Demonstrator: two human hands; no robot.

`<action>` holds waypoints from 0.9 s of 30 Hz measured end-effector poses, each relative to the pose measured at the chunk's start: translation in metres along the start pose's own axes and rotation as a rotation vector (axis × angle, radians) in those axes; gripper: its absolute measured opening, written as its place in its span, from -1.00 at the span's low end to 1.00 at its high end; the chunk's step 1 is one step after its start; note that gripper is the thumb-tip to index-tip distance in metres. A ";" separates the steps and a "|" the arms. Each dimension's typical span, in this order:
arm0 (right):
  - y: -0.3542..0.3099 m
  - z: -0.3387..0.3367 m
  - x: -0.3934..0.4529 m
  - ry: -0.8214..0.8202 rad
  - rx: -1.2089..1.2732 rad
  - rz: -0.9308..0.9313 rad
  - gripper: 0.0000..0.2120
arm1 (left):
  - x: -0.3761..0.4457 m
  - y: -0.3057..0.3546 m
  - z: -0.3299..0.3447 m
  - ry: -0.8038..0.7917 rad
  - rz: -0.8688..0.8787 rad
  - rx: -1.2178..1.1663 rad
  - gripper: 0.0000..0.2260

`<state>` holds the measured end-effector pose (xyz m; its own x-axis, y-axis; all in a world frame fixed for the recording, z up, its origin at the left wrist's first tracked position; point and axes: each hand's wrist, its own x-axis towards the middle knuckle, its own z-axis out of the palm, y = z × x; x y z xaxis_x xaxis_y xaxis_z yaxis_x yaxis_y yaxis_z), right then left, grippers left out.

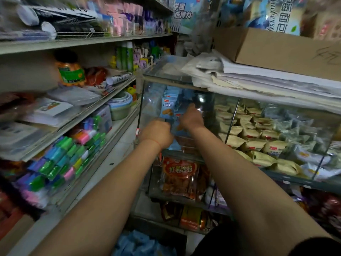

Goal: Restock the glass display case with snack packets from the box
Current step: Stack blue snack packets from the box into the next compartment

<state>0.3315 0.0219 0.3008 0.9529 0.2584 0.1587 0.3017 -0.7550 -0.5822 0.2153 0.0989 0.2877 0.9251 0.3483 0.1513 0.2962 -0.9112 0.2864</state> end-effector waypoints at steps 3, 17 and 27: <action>0.002 0.009 0.004 -0.046 -0.081 -0.078 -0.38 | 0.000 0.001 -0.003 -0.110 0.029 0.021 -0.66; 0.005 0.026 0.054 -0.379 -0.600 -0.145 -0.60 | 0.003 0.002 -0.002 -0.173 -0.034 0.021 -0.63; 0.005 0.033 0.087 0.030 -0.306 -0.129 -0.58 | 0.003 0.004 -0.003 -0.147 -0.027 0.038 -0.63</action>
<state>0.4152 0.0606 0.2859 0.9052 0.3493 0.2420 0.4110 -0.8644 -0.2897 0.2180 0.0972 0.2919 0.9406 0.3395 0.0026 0.3279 -0.9106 0.2516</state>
